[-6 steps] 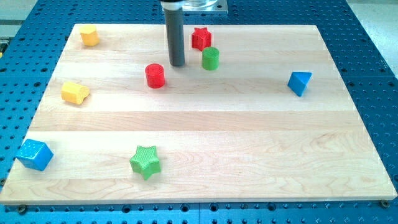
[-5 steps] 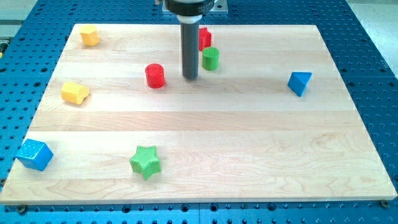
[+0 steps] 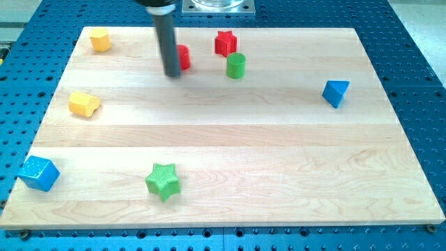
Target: Move the red circle into the red star
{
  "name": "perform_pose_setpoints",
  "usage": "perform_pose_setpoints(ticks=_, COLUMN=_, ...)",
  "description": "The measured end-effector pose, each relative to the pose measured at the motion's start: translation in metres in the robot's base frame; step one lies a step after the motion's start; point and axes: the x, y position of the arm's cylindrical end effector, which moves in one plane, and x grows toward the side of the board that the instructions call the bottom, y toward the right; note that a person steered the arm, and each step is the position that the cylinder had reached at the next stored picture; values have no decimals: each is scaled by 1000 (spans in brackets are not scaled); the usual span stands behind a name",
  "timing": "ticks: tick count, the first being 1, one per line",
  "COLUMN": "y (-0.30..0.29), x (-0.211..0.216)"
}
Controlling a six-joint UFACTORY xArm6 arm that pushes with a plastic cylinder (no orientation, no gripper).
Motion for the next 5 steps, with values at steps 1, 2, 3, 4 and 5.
perform_pose_setpoints(ticks=1, y=-7, x=20)
perform_pose_setpoints(ticks=2, y=-20, x=9)
perform_pose_setpoints(ticks=3, y=-21, x=-19)
perform_pose_setpoints(ticks=4, y=19, x=-47)
perform_pose_setpoints(ticks=5, y=24, x=-35)
